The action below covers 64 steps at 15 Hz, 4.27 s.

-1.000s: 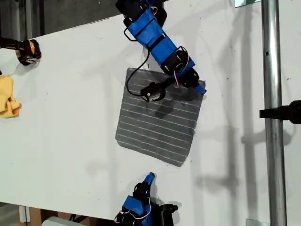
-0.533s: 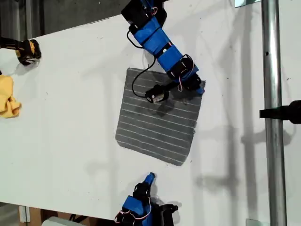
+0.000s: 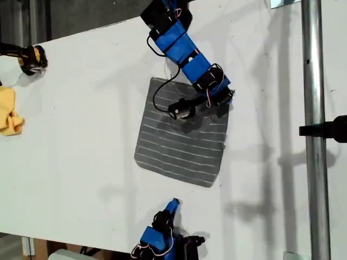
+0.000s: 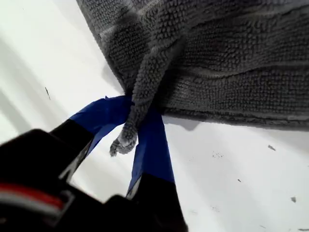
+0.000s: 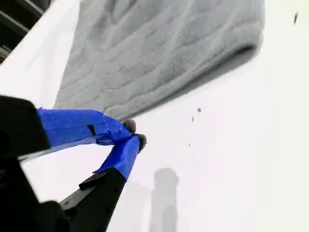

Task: Grasp corners of a towel and fold twice.

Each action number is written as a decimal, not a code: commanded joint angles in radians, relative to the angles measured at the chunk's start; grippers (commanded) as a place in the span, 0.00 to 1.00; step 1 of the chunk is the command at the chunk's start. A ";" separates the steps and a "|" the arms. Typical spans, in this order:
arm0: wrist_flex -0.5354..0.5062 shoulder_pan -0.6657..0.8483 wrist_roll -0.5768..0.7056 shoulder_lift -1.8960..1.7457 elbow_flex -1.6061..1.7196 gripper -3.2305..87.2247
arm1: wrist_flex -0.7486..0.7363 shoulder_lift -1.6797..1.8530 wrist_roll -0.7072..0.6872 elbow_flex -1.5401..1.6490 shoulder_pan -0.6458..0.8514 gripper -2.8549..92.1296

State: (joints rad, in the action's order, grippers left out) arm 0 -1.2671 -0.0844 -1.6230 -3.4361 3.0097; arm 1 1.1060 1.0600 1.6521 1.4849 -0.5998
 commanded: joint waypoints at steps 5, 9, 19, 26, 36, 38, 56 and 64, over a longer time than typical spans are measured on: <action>0.144 -0.147 -0.051 1.172 -0.819 0.02 | -0.009 -0.009 -0.063 -0.017 0.028 0.03; 0.225 -0.238 -0.057 1.496 -1.020 0.02 | 0.025 -0.005 -0.069 -0.044 0.028 0.03; 0.086 -0.284 0.100 1.799 -1.270 0.31 | 0.023 0.008 -0.080 -0.057 0.028 0.03; 0.144 -0.272 0.115 2.014 -1.310 0.32 | 0.023 0.018 -0.071 -0.064 0.020 0.03; -0.051 -0.302 0.008 2.069 -1.463 0.02 | 0.107 0.114 -0.061 -0.063 0.015 0.03; -0.164 -0.342 0.018 1.983 -1.585 0.02 | 0.209 0.230 -0.061 -0.081 0.000 0.03; -0.321 0.187 0.512 1.884 -1.608 0.02 | 0.443 0.756 -0.446 0.202 0.534 0.03; -0.262 0.453 0.782 1.987 -1.658 0.02 | 0.383 1.154 -0.703 0.555 0.940 0.03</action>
State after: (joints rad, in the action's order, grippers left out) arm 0 -1.5309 0.3436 -0.8560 -1.4297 1.3714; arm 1 1.4926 2.1184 0.9679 2.0064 0.3053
